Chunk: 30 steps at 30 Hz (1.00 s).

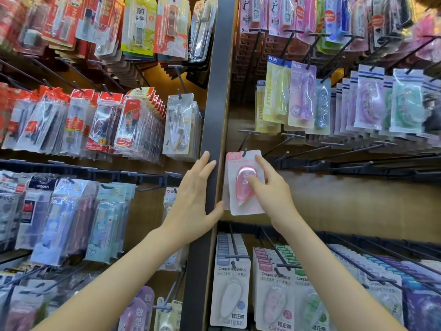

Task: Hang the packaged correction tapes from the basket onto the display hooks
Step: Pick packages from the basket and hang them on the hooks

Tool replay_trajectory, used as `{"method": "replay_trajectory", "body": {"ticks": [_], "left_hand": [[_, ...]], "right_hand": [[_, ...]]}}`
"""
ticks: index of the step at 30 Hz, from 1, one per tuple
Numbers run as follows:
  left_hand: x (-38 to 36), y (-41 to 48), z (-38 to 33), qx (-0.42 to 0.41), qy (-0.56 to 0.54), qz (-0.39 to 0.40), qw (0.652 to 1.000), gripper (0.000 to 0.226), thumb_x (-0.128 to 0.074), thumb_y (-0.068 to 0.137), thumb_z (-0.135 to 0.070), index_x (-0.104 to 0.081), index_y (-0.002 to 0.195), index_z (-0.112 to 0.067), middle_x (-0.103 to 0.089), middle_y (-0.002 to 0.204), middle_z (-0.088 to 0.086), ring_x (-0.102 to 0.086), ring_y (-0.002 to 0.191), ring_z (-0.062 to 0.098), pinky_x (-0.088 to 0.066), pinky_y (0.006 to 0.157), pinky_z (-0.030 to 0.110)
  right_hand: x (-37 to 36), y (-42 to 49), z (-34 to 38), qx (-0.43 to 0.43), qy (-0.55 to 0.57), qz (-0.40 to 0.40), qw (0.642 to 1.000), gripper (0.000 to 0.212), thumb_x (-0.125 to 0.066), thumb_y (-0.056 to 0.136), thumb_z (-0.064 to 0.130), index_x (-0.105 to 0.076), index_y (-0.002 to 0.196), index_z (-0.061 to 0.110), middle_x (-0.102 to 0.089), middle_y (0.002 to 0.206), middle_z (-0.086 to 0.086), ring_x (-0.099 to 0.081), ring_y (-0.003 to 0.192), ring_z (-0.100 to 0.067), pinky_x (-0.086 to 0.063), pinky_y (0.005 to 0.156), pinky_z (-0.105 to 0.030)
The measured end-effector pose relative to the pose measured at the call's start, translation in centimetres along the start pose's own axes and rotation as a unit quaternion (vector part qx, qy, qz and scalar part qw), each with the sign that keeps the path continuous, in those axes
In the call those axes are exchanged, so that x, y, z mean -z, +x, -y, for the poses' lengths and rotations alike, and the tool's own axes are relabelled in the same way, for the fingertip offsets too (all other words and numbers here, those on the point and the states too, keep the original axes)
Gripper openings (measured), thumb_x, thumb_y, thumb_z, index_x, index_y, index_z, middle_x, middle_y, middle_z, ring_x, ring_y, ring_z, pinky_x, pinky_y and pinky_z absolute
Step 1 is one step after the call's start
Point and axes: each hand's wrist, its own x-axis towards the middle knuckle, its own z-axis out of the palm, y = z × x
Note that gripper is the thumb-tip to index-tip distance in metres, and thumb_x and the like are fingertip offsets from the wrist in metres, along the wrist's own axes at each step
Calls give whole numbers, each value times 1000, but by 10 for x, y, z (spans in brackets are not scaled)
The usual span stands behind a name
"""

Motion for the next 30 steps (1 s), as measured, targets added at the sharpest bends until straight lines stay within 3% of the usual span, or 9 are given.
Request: {"method": "replay_trajectory", "body": {"ticks": [3, 6, 11, 15, 18, 21, 23, 27, 30], "left_hand": [[-2, -1, -2, 7, 8, -6, 1000, 72, -43, 84, -48, -14, 148, -29, 5, 157, -18, -1, 145, 3, -16, 118, 42], [0, 1, -2, 13, 11, -3, 1000, 74, -44, 83, -47, -16, 149, -29, 6, 156, -22, 8, 140, -11, -16, 118, 48], [3, -2, 0, 1, 22, 16, 1000, 76, -45, 85, -51, -10, 150, -33, 13, 153, -28, 10, 140, -10, -5, 117, 37], [11, -21, -2, 20, 30, 12, 999, 67, -39, 91, -54, -13, 149, -35, 1, 158, -15, 1, 147, 6, 9, 116, 23], [28, -67, -3, 111, -46, 8, 993, 51, -45, 95, -41, -31, 144, -35, -19, 154, -15, -12, 144, 1, -4, 114, 16], [51, -130, 3, 237, -83, 2, 968, 31, -52, 95, -15, -53, 123, -29, -46, 135, -11, -37, 123, -13, -28, 103, 12], [64, -172, 10, 276, -67, 12, 959, 27, -53, 94, -7, -56, 110, -27, -53, 118, -11, -47, 110, -9, -35, 95, 10], [85, -273, 18, 369, -70, 91, 922, 22, -52, 94, -7, -58, 104, -25, -61, 100, -11, -54, 88, -5, -38, 79, 4], [91, -384, 22, 473, -79, 173, 860, 19, -51, 95, -12, -57, 100, -29, -61, 96, -11, -56, 86, -3, -43, 78, 16]], "right_hand": [[-4, 9, -6, -12, -75, 18, 997, 55, -46, 101, 31, -22, 150, 39, -51, 136, 1, -55, 115, -17, -52, 93, -39], [-7, 15, -12, 4, -165, 23, 986, 59, -43, 101, 32, -14, 152, 36, -50, 133, -8, -55, 113, -22, -51, 90, -36], [-9, 10, -18, -5, -226, 48, 973, 64, -44, 100, 37, -5, 152, 38, -44, 132, -8, -50, 107, -16, -48, 83, -29], [-8, -33, -8, 112, -379, -48, 917, 56, -45, 100, 33, -24, 151, 29, -38, 137, -10, -38, 121, -23, -44, 97, -38], [-29, -92, -4, 246, -305, -116, 913, 45, -45, 95, 25, -48, 139, 14, -52, 121, -11, -43, 107, -22, -46, 90, -35], [-73, -161, 1, 270, -255, -34, 928, 43, -44, 92, 23, -51, 133, 11, -53, 118, -8, -45, 106, -19, -42, 90, -28], [-106, -201, -1, 268, -235, 54, 933, 42, -45, 92, 21, -51, 131, 10, -53, 115, -7, -49, 103, -22, -46, 87, -32], [-162, -279, -35, 184, -184, 187, 947, 40, -42, 94, 21, -54, 130, 9, -54, 113, -10, -51, 102, -27, -48, 84, -40], [-200, -354, -86, 79, -178, 269, 943, 38, -41, 96, 21, -55, 130, 11, -53, 115, -10, -49, 106, -24, -45, 87, -35]]}}
